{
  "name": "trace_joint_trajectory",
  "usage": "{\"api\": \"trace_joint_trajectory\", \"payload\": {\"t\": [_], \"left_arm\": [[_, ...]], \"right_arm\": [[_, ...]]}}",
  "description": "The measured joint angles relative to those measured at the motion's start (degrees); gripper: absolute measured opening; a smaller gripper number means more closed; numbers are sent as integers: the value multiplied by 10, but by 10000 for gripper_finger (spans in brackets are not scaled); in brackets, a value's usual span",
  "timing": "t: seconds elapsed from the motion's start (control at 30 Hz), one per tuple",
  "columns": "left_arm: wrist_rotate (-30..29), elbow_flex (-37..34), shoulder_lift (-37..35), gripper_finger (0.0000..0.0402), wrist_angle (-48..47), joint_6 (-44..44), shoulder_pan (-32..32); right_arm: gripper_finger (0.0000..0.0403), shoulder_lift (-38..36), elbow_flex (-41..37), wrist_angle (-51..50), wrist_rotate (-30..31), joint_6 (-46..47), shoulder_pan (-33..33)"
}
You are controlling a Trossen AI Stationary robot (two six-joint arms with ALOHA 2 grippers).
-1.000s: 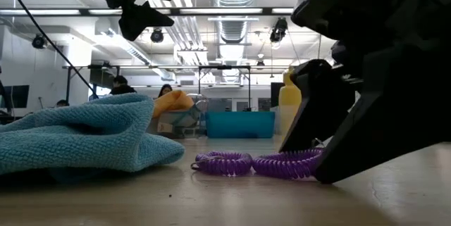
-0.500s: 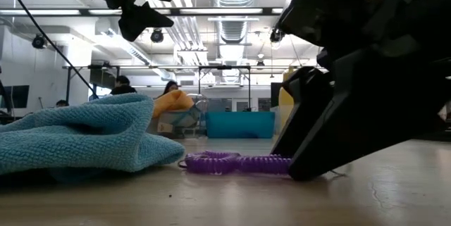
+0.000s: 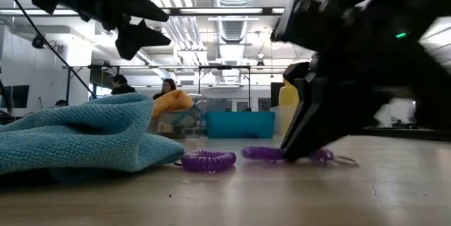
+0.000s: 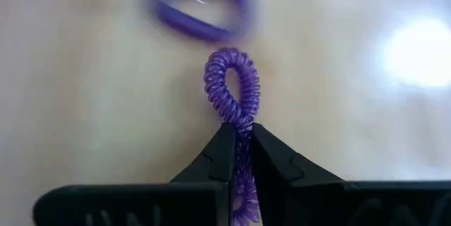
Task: Pick & Place Sports Items
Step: Put the right purple spring keychain into the blue bin
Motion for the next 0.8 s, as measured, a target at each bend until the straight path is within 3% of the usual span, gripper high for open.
{"api": "trace_joint_trajectory", "payload": {"t": [0.23, 0.47, 0.57, 0.7, 0.8], "left_arm": [[0, -13, 0, 246, 20, 20, 0], [0, -12, 0, 246, 23, 59, 0], [0, -12, 0, 246, 22, 61, 0], [-2, -12, 0, 246, 22, 61, 0], [-2, -12, -1, 246, 22, 66, 0]], "right_arm": [[15, -120, 1, -90, 90, -61, -68], [15, -197, 1, -63, 110, -149, -216], [15, -197, 0, -45, 83, -180, -297], [15, -168, 2, 25, -18, -222, -403], [14, -138, 9, 45, -48, -250, -451]]}}
